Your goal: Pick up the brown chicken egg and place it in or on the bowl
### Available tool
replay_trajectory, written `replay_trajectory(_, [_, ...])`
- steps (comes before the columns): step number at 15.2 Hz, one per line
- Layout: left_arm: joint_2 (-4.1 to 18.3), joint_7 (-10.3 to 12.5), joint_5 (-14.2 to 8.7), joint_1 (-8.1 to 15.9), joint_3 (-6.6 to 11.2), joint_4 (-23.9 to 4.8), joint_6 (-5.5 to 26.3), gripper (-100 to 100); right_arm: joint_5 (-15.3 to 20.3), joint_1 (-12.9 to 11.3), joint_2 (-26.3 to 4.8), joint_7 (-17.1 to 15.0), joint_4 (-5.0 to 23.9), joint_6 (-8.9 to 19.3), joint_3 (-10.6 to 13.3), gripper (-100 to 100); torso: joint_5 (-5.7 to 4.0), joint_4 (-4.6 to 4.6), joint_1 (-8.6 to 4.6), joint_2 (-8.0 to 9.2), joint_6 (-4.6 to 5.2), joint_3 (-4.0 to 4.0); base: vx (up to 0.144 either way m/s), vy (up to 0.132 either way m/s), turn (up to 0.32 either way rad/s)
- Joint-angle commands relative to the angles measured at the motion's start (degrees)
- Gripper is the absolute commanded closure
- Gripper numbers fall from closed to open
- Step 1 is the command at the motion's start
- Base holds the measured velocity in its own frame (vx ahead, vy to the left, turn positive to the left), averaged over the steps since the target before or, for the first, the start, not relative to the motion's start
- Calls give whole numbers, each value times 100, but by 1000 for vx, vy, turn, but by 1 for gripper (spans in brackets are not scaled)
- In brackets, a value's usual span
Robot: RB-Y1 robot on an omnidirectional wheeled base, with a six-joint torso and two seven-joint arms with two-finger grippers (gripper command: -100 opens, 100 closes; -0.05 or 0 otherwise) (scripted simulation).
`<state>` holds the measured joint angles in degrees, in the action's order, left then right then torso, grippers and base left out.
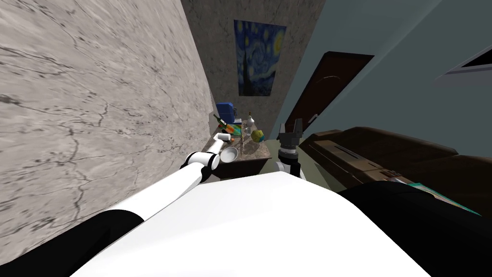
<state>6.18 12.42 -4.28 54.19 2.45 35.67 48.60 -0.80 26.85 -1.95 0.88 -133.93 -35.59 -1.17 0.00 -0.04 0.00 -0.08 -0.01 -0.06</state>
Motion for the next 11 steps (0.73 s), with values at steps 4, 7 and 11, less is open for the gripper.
replay_trajectory(4, [17,-118,-61,193,59,186,72,100,0,0,0,0,0,0,0,0,0,4,2,14,-1,8,-37,12,-5])
replay_trajectory(7, [29,-248,-130,363,124,286,65,100,0,-2,-1,0,0,0,0,0,2,20,27,67,2,42,-165,83,-42])
replay_trajectory(11, [41,-337,-177,475,166,359,57,100,0,-2,-1,0,1,1,0,0,1,34,26,102,2,65,-161,71,-29])
